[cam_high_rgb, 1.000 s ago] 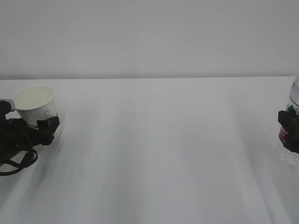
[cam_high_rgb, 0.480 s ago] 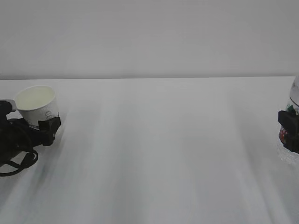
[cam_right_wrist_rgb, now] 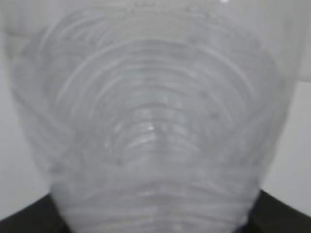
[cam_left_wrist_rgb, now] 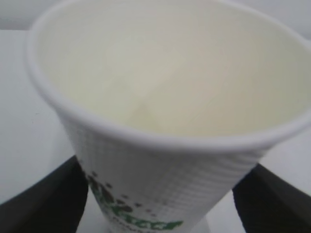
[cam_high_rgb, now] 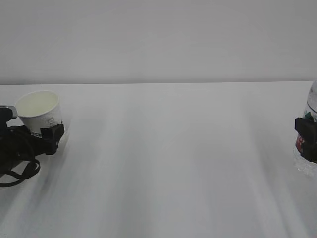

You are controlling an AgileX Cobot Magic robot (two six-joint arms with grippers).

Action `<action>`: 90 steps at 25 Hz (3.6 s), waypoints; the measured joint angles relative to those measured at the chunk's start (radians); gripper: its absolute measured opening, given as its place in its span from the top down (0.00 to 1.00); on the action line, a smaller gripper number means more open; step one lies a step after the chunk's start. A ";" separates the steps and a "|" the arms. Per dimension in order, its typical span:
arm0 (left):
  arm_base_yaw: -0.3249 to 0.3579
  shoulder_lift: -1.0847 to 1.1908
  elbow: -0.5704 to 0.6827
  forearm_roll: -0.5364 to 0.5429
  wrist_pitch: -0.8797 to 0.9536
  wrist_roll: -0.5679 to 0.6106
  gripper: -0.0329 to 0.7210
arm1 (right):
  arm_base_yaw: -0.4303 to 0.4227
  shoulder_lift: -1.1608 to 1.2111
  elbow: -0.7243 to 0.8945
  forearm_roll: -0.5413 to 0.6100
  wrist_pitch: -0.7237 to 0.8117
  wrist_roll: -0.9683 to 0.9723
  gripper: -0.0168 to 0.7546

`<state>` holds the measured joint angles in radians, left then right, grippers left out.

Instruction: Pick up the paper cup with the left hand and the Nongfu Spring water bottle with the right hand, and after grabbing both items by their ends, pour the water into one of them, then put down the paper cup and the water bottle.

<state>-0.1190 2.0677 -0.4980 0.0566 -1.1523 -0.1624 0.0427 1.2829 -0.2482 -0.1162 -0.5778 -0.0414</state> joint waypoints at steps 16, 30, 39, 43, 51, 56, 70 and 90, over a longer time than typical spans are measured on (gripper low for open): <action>0.000 0.000 0.000 -0.040 0.000 -0.002 0.04 | 0.000 0.000 0.000 0.000 0.000 0.000 0.42; 0.000 0.000 0.000 -0.057 -0.001 -0.002 0.26 | 0.000 0.000 0.000 0.000 0.000 0.000 0.42; 0.000 0.000 0.000 0.014 -0.001 -0.002 0.26 | 0.000 0.000 0.000 0.000 0.000 0.000 0.42; 0.000 0.000 0.000 0.056 -0.001 -0.002 0.26 | 0.000 0.000 0.000 0.000 0.000 0.000 0.42; 0.000 -0.003 0.000 0.176 -0.001 -0.002 0.26 | 0.000 0.000 0.000 0.000 0.000 0.000 0.42; 0.000 -0.025 0.000 0.216 -0.001 -0.002 0.26 | 0.000 0.000 0.000 0.000 0.000 0.000 0.42; 0.000 -0.027 0.000 0.403 -0.001 -0.100 0.26 | 0.000 0.000 0.000 0.000 0.000 -0.016 0.42; 0.000 -0.078 0.000 0.704 -0.001 -0.204 0.27 | 0.000 0.000 0.000 0.000 0.000 -0.019 0.42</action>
<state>-0.1190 1.9899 -0.4980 0.7609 -1.1537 -0.3660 0.0427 1.2829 -0.2482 -0.1162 -0.5778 -0.0601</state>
